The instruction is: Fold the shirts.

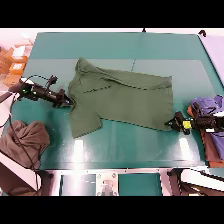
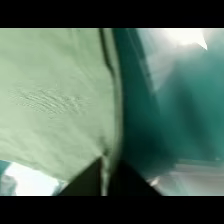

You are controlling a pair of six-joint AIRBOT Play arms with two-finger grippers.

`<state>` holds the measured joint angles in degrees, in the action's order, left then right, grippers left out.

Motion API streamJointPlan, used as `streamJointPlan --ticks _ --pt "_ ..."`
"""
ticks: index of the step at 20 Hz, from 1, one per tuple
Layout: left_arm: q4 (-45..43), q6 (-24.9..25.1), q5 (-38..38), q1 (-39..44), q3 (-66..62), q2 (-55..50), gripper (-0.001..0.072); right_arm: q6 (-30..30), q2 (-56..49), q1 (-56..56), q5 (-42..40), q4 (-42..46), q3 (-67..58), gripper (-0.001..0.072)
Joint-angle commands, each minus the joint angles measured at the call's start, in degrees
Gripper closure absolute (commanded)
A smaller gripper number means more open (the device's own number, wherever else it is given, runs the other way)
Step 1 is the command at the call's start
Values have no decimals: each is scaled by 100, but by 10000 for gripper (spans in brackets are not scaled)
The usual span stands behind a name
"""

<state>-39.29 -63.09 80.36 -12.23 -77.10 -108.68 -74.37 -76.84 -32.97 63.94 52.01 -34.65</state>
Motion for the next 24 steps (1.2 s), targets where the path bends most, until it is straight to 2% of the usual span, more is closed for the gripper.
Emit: streamJointPlan --ticks 1,5,10,12,18,21,24 --pt "-63 15 201 9 -205 4 682 155 7 103 125 -94 -35 697" --pt "-63 4 752 11 -511 372 682 157 166 101 387 -157 -546 698" --pt "898 17 483 11 -1351 2214 683 496 1167 101 1014 -1790 -2601 698" --pt "1340 15 109 11 -2124 3088 682 503 1635 101 997 -2015 -3814 698" --pt "1270 59 -1633 11 -4197 5215 682 498 2542 96 199 -1963 -7077 697" --pt "1088 44 -1965 11 -4260 5912 682 498 2885 96 -295 -1683 -7711 697" --pt "675 -278 -1880 11 -4260 6120 682 387 3136 96 -494 -973 -7729 696"
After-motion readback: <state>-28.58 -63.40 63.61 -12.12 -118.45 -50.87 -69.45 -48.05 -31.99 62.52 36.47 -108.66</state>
